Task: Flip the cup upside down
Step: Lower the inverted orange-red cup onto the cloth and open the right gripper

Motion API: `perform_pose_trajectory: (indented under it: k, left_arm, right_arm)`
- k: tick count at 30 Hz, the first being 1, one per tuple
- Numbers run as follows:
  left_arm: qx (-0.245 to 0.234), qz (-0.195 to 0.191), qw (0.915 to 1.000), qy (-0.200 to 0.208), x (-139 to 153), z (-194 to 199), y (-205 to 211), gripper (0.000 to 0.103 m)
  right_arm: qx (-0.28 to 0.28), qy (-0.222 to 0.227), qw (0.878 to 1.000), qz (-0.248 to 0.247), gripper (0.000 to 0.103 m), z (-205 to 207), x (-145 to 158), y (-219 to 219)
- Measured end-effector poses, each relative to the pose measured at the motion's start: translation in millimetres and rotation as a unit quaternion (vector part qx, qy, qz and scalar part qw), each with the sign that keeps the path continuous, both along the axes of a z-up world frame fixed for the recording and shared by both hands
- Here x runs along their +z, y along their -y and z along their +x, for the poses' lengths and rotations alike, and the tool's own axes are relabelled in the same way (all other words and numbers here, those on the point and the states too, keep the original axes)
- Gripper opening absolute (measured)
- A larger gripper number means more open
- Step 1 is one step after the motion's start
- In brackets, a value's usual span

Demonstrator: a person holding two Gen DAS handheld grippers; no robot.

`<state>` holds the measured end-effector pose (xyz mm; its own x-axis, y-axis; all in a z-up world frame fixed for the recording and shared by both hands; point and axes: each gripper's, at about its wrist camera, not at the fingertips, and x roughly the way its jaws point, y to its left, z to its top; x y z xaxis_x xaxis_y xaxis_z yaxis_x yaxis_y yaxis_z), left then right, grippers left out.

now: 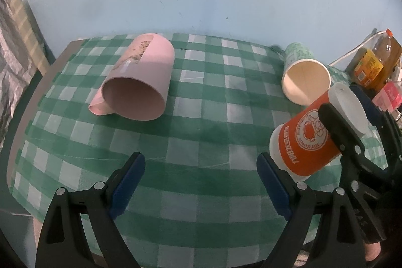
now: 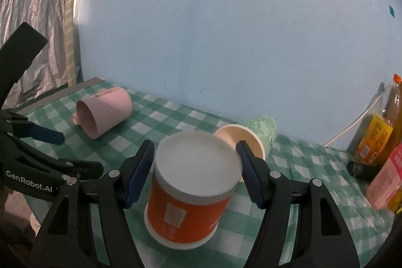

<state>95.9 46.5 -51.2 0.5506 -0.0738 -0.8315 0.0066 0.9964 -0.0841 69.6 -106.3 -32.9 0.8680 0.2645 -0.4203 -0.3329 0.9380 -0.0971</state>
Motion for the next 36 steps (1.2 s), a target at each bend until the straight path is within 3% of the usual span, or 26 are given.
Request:
perform_pose_trajectory:
  k: [6,16,23,36]
  left_arm:
    - [0.003,0.001,0.9999,0.013,6,-5,0,0.092]
    - [0.012,-0.015,0.9964,0.083,27,-39,4,0.092]
    - [0.014,0.014,0.9853,0.170,42,-75,14,0.102]
    - [0.022,0.022,0.9684,0.248,54,-112,20,0.103]
  right_arm:
    - [0.001,0.000,1.000,0.015,0.072,-2,6,5]
    - [0.002,-0.015,0.998,0.061,0.085,-25,48,34]
    - [-0.002,-0.029,0.996,0.082,0.086,-54,67,56]
    - [-0.005,-0.045,0.995,0.092,0.086,-89,57,72]
